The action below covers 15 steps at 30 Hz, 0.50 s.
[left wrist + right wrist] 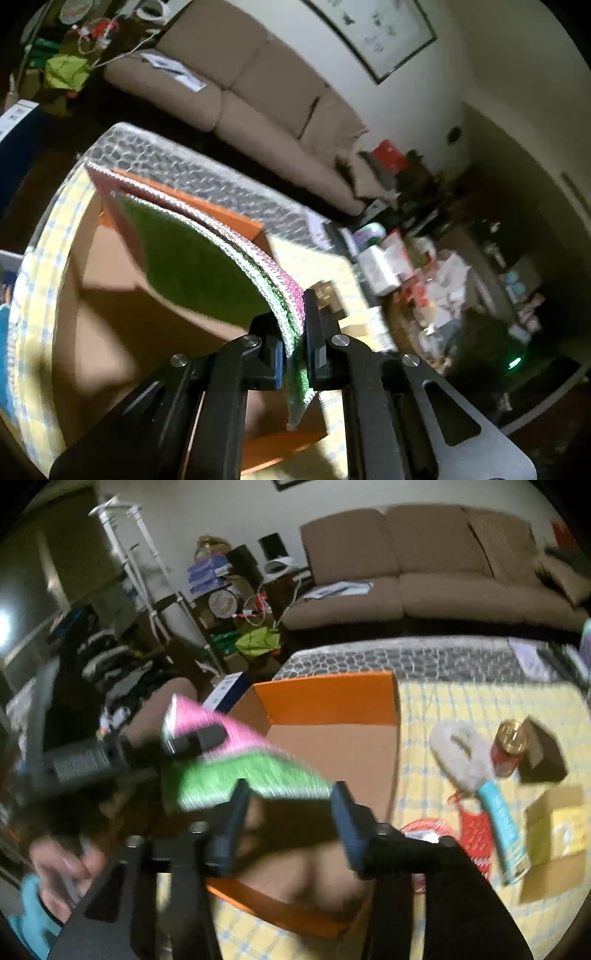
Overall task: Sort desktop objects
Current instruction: 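Lift the pads with the left tool and carry them over the orange box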
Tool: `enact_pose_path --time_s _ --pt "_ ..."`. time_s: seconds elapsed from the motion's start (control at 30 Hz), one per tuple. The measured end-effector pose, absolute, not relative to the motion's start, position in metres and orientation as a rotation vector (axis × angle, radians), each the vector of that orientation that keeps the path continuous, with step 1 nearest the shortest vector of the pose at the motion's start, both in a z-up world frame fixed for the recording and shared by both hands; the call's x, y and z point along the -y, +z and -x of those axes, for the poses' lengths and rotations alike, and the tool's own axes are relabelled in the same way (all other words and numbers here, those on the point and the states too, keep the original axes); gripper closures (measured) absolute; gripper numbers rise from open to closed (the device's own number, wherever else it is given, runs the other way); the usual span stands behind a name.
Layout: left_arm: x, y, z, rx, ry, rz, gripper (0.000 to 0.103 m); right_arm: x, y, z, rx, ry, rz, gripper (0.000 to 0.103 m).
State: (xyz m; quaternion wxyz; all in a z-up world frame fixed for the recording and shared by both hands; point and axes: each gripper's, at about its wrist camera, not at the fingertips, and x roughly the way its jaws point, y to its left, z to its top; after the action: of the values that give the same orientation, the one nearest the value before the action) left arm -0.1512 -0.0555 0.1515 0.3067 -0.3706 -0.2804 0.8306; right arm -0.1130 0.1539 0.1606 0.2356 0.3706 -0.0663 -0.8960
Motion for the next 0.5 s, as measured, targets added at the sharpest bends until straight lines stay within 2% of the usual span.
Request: enact_pose_path --time_s 0.1,0.23,0.3,0.5 --pt "0.057 0.150 0.153 0.738 2.187 0.970 0.095 -0.154 0.157 0.117 0.164 -2.416 -1.017 0.036" --pt "0.059 0.106 0.164 0.771 2.160 1.180 0.095 -0.171 0.136 0.136 0.578 -2.182 -1.082 0.036" --pt "0.060 0.074 0.170 0.778 2.129 1.345 0.095 -0.174 0.129 0.142 0.683 -2.139 -1.106 0.036" --pt "0.059 0.045 0.168 0.749 2.112 1.486 0.095 -0.159 0.128 0.141 0.572 -2.201 -1.156 0.036"
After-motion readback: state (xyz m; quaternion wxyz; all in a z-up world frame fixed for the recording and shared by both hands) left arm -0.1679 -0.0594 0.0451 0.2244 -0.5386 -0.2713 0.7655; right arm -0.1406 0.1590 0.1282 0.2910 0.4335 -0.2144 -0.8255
